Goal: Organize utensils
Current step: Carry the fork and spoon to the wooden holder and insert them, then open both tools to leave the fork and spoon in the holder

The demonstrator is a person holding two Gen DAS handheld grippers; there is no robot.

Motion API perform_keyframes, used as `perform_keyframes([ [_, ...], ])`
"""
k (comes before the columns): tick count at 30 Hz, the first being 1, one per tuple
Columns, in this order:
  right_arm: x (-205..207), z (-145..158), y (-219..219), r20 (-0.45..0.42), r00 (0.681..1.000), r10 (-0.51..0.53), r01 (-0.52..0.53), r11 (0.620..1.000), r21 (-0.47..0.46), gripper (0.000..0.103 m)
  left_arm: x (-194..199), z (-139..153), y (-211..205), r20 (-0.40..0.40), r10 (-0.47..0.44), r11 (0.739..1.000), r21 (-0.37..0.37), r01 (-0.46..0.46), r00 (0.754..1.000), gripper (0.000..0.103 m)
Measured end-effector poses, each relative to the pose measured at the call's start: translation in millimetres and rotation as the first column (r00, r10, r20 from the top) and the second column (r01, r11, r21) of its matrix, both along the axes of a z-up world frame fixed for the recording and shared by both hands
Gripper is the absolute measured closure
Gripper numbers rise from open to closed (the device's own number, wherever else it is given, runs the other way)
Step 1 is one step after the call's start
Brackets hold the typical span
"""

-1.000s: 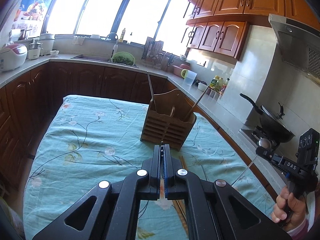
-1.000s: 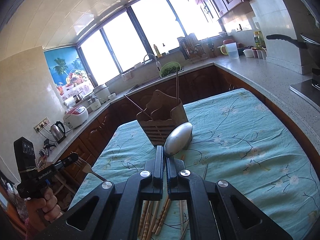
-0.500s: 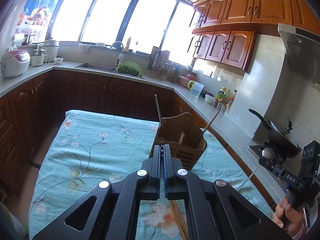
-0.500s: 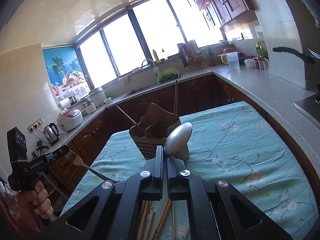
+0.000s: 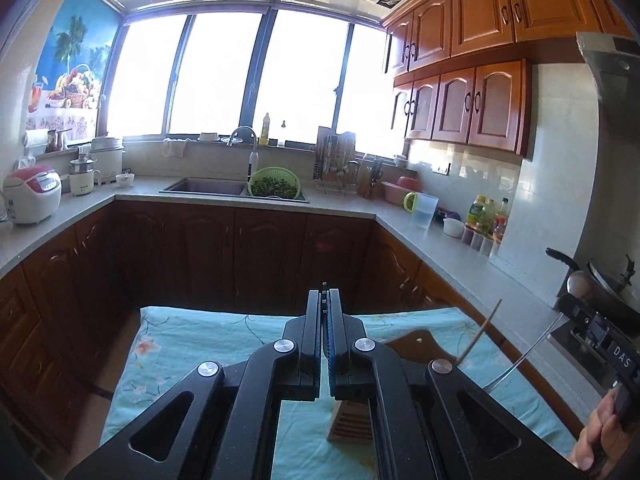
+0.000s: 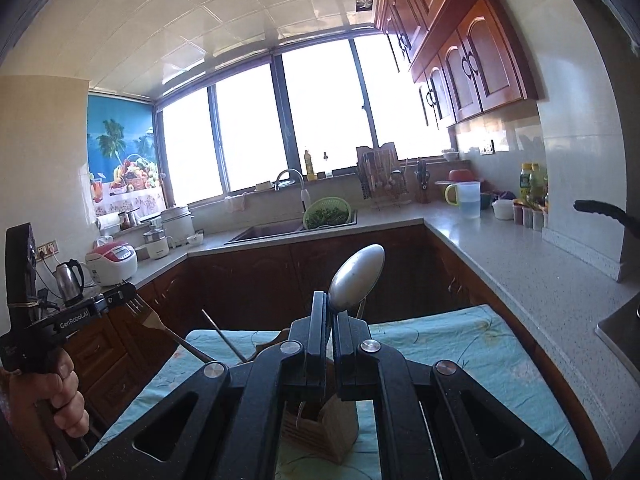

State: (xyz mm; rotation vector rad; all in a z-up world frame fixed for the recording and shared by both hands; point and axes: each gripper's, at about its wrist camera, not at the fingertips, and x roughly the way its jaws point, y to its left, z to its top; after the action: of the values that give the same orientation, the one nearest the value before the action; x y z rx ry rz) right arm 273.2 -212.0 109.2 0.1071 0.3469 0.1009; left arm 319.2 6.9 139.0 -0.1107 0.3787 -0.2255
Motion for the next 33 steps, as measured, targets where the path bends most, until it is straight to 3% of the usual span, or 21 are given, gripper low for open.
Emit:
perform_keyframes([
  [4, 22.0, -18.0, 16.4, 0.001, 1.000, 0.001, -0.001, 0.997, -0.073, 0.101, 27.6, -17.1, -31.3, -0.009, 0.016, 0.997, 0.076, -0.015, 1.000, 0.103],
  [10, 39.9, -58.8, 25.5, -0.084, 0.996, 0.015, -0.025, 0.992, -0.123, 0.101, 55.4, -43.9, -67.9, -0.072, -0.013, 0.991, 0.135, 0.023, 0.997, 0.103],
  [17, 51.3, -89.9, 13.4, -0.202, 0.979, 0.032, -0.045, 0.997, -0.063, 0.101, 86.8, -62.4, -78.4, -0.143, -0.068, 0.991, 0.107, 0.084, 0.987, 0.102],
  [23, 57.6, -102.1, 2.8, -0.262, 0.964, 0.049, -0.054, 0.998, -0.015, 0.100, 99.6, -62.4, -73.7, -0.165, -0.098, 0.983, 0.137, 0.121, 0.981, 0.101],
  [33, 60.2, -101.3, -0.4, -0.275, 0.960, 0.053, -0.050, 0.999, 0.018, 0.098, 91.3, -63.8, -58.7, -0.175, -0.098, 0.986, 0.119, 0.120, 0.980, 0.101],
])
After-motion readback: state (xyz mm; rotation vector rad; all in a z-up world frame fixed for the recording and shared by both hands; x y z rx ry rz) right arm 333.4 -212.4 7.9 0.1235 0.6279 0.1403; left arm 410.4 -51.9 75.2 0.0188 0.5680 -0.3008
